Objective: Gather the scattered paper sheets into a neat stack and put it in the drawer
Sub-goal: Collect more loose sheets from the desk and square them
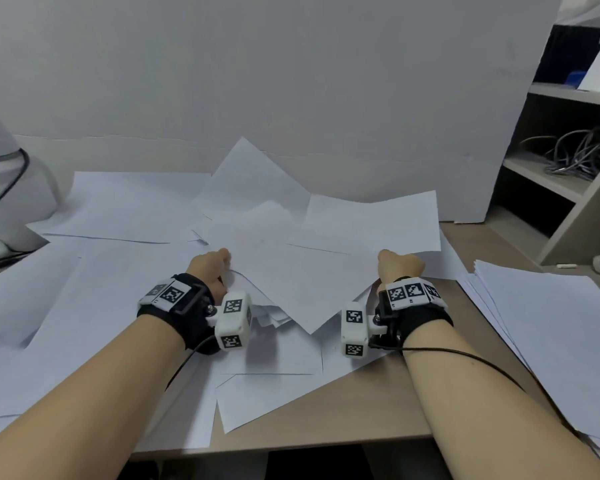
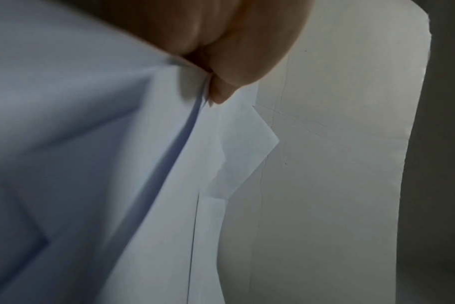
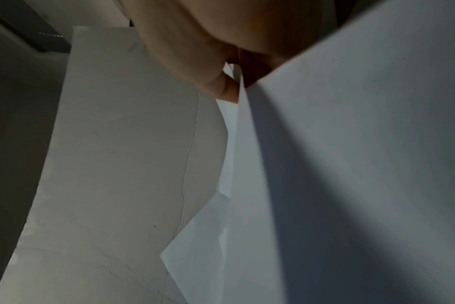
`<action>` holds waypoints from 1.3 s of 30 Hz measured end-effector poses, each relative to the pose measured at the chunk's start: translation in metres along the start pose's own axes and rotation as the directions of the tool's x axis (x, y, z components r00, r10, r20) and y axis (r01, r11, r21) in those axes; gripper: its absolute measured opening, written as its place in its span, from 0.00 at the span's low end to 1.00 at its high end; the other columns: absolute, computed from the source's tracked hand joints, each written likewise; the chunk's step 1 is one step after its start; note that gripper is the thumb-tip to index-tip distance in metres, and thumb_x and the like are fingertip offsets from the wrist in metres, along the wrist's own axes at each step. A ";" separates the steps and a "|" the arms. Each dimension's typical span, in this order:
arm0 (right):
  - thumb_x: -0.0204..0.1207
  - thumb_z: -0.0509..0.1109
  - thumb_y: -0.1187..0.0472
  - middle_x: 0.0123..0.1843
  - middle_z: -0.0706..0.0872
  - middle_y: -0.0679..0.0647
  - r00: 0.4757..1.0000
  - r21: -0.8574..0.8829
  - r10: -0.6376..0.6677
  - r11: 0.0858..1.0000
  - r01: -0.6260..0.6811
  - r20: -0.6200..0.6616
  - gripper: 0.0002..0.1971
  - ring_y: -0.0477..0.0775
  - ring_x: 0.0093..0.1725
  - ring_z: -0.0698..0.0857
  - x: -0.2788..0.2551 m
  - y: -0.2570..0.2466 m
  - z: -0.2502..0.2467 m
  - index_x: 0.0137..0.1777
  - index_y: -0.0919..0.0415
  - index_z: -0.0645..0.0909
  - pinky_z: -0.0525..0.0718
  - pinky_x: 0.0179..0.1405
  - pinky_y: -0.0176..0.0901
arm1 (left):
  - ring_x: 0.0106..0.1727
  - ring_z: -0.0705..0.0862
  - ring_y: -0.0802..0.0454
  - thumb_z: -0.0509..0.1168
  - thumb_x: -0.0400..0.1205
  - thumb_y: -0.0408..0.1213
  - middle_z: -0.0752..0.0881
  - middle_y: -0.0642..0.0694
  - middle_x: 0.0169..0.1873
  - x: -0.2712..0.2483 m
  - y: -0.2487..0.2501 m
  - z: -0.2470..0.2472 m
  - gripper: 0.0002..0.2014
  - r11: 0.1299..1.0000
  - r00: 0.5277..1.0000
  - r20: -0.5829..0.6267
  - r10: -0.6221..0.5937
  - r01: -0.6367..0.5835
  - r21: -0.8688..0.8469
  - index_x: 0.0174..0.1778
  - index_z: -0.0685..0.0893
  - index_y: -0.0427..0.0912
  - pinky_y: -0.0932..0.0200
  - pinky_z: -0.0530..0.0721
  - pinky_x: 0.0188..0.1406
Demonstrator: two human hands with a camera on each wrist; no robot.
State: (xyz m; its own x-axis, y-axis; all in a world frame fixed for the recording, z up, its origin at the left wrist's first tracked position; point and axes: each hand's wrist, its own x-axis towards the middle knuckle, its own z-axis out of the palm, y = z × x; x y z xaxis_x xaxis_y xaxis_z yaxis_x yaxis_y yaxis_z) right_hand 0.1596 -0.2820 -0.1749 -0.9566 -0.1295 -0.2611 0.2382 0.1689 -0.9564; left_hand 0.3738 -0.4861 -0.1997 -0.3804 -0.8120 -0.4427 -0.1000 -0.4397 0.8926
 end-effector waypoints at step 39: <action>0.76 0.69 0.69 0.34 0.84 0.59 0.925 0.329 -0.106 0.944 -0.022 0.365 0.06 0.57 0.30 0.83 0.008 -0.007 0.061 0.37 0.65 0.79 0.86 0.31 0.47 | 0.46 0.93 0.41 0.64 0.84 0.20 0.91 0.35 0.56 -0.039 0.044 -0.072 0.16 0.862 0.975 0.189 -0.115 0.004 0.507 0.67 0.84 0.32 0.49 0.93 0.39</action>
State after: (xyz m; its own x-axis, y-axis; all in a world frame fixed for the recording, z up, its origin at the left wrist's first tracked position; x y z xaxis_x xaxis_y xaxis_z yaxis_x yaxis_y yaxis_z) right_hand 0.1603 -0.3433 -0.1787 -0.8489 -0.4940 -0.1882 0.3011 -0.1593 -0.9402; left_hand 0.4502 -0.5012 -0.1495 -0.5329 -0.6689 -0.5183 -0.5541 -0.1870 0.8111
